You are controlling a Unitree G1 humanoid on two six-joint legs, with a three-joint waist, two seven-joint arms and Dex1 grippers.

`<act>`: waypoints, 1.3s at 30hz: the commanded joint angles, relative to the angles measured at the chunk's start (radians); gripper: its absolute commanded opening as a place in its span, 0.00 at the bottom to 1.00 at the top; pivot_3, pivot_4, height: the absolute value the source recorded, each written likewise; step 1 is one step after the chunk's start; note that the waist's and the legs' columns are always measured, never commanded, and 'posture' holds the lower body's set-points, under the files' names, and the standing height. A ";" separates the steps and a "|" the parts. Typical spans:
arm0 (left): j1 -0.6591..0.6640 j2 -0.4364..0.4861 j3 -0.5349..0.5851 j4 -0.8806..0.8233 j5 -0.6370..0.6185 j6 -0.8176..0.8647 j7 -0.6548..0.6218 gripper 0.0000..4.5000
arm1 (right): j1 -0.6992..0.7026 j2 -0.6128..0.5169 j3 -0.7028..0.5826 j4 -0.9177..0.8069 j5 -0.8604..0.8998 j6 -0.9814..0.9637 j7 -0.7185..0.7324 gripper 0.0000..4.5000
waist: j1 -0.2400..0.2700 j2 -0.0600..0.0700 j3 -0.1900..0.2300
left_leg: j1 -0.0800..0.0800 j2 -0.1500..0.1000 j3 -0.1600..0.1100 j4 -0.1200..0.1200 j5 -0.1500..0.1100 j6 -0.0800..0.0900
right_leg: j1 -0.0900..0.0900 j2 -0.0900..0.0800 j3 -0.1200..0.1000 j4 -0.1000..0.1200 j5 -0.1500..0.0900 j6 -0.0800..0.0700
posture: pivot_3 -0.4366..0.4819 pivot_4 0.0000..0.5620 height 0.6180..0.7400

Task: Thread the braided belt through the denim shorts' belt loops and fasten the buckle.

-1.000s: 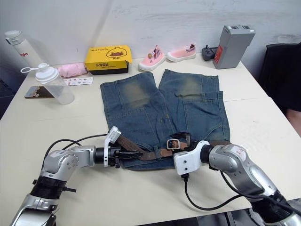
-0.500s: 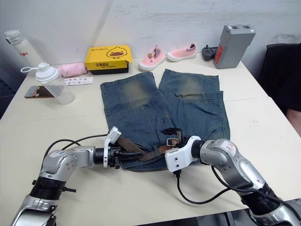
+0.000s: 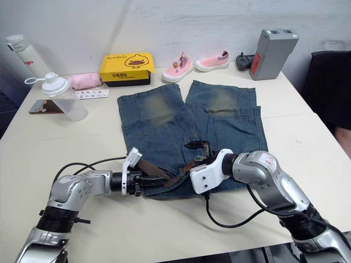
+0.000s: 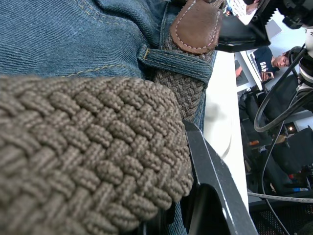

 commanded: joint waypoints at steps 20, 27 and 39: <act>0.026 -0.003 0.018 -0.041 -0.009 0.012 0.000 0.00 | -0.004 0.027 0.025 -0.021 -0.029 -0.036 -0.002 0.53 | -0.001 0.000 0.000 | 0.000 0.000 0.000 0.000 0.000 0.000 | 0.000 0.000 0.000 0.001 0.000 0.000 | 0.48 0.27 1.00; 0.025 -0.006 0.021 -0.043 -0.007 0.014 0.003 0.00 | 0.042 0.007 0.056 -0.025 -0.043 -0.028 0.046 0.01 | -0.002 0.000 0.000 | 0.000 0.000 0.000 0.001 0.000 0.000 | 0.000 0.000 0.000 0.001 0.000 0.000 | 0.48 0.27 1.00; 0.019 -0.006 0.022 -0.033 -0.005 0.014 0.002 0.00 | 0.062 0.005 0.023 -0.028 -0.052 0.022 0.039 0.01 | -0.001 0.000 0.000 | 0.000 0.000 0.000 0.001 0.000 0.000 | 0.000 0.000 0.000 0.001 0.000 0.000 | 0.48 0.27 1.00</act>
